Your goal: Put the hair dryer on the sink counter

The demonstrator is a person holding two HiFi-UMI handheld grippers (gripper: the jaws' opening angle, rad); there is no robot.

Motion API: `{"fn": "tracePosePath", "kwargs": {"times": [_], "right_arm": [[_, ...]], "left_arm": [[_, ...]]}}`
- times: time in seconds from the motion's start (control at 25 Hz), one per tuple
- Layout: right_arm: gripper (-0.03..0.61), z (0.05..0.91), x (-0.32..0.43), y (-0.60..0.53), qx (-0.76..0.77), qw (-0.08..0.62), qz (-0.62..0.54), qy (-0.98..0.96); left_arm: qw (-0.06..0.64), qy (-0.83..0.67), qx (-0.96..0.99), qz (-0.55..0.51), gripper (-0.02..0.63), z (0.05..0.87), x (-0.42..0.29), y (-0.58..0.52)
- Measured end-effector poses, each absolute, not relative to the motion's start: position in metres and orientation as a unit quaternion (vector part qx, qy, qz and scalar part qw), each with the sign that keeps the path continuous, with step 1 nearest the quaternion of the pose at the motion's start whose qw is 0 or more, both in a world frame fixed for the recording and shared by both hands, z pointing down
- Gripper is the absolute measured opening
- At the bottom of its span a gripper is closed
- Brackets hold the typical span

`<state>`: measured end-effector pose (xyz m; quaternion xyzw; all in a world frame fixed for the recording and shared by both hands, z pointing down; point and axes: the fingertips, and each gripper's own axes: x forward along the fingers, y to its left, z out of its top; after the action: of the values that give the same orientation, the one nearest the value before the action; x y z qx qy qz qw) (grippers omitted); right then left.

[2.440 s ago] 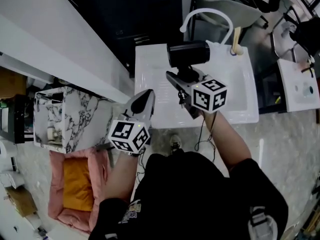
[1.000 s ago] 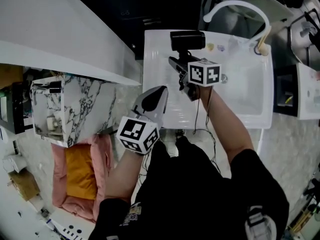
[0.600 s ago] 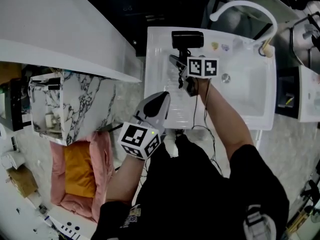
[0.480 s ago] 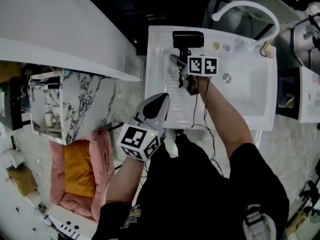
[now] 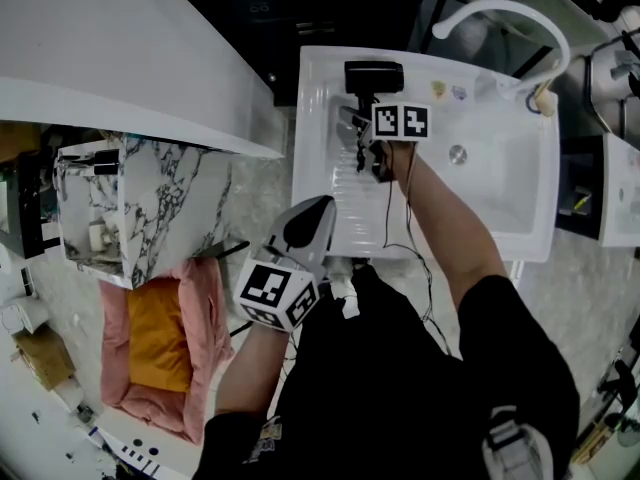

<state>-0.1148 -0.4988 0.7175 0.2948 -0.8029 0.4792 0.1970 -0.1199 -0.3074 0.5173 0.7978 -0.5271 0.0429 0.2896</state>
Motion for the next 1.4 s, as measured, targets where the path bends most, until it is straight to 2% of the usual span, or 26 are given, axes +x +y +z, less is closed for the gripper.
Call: {"fn": "tracePosePath", "kwargs": {"times": [0.84, 1.08, 1.4], "right_arm": [[0.23, 0.739, -0.119, -0.511, 0.305, 0.191, 0.494, -0.791], [0.296, 0.738, -0.111, -0.513, 0.326, 0.197, 0.478, -0.792], [0.296, 0.713, -0.09, -0.504, 0.333, 0.194, 0.447, -0.807]], "left_arm": [[0.301, -0.531, 0.79, 0.056, 0.005, 0.531, -0.138, -0.291], [0.298, -0.53, 0.792, 0.058, 0.005, 0.527, -0.138, -0.289], [0.286, -0.535, 0.793, 0.049, 0.005, 0.517, -0.141, -0.277]]}}
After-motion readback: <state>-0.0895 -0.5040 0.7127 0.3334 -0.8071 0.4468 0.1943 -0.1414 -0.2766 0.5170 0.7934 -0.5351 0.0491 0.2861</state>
